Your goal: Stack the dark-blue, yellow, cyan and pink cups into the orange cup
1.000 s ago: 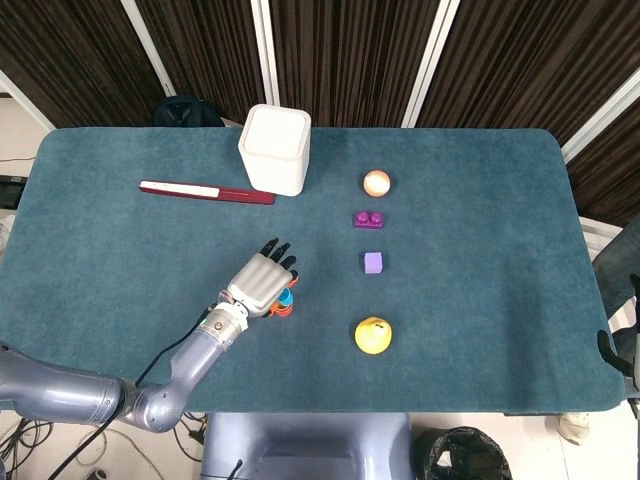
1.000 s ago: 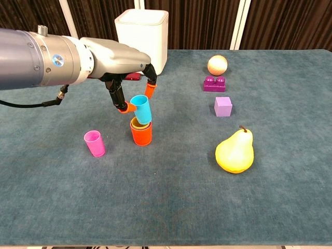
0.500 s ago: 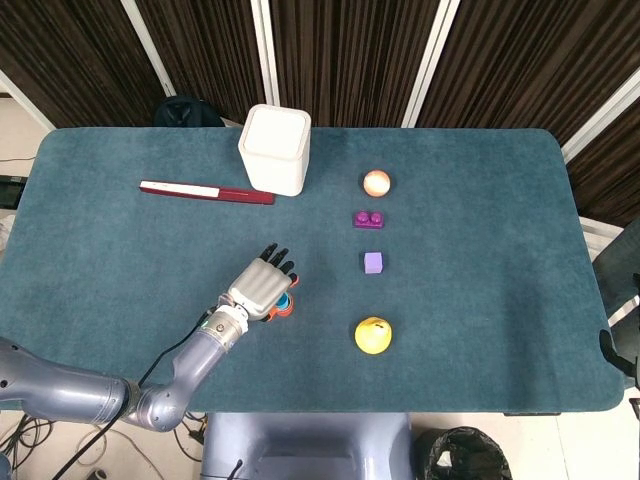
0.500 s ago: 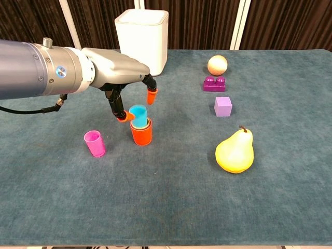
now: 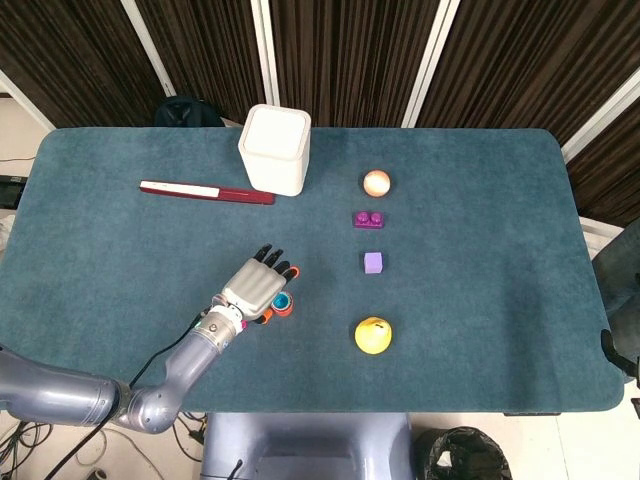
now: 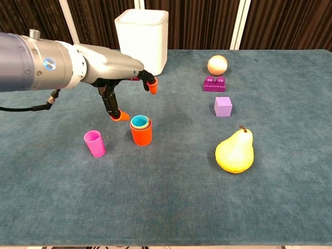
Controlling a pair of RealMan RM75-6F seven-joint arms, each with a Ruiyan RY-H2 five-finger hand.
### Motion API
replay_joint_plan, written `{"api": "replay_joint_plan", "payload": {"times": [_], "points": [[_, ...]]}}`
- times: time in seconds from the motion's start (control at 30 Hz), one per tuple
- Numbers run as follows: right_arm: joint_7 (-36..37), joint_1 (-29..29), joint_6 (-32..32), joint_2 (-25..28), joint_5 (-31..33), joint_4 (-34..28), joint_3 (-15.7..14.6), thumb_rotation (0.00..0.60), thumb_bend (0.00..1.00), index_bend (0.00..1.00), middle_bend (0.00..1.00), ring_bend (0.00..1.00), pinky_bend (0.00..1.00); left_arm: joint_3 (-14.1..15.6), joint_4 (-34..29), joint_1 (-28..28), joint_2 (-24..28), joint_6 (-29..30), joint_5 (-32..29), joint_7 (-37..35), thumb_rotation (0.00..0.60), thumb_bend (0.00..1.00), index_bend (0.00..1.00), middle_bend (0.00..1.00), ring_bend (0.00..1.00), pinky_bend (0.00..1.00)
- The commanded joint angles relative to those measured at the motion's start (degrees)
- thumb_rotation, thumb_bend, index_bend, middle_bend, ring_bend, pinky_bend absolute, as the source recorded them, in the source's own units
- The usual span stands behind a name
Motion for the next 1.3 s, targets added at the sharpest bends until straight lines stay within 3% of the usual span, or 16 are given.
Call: {"api": "replay_joint_plan", "payload": {"times": [0.03,0.23,0.67,1.3], "points": [[0.0,0.0,0.0,0.0,0.0,0.0,0.0,0.6,0.42,0.04,0.0,0.06,0.0,1.6,-2.1,2.8,2.5,0.6,3.9,-3.0,0.6,0.26,0.29,0.16,0.0,0.0],[-0.2,0.1,-0.2,-0.2,0.0,0.0,-0.1,0.6,0.42,0.04,0.0,0.06,0.0,5.5,-3.7,7.1,6.4,0.6,10.3,-6.9,0.6,0.27,0.33,0.16,0.0,0.0],[-0.7,0.1,0.1,-0.3,-0.2,-0.3,-0.1,0.6,0.42,0.04,0.0,0.06,0.0,9.9,-3.4,12.0,9.9,-0.8,19.5,-11.6,0.6,0.27,0.39,0.16,0.0,0.0],[-0.7,0.0,-0.1,-0.3,0.2,-0.2,0.0,0.6,0.42,0.04,0.0,0.06,0.0,9.8,2.3,13.7,5.4,-2.4,21.7,-11.4,0.6,0.27,0.38,0.16,0.0,0.0]]}}
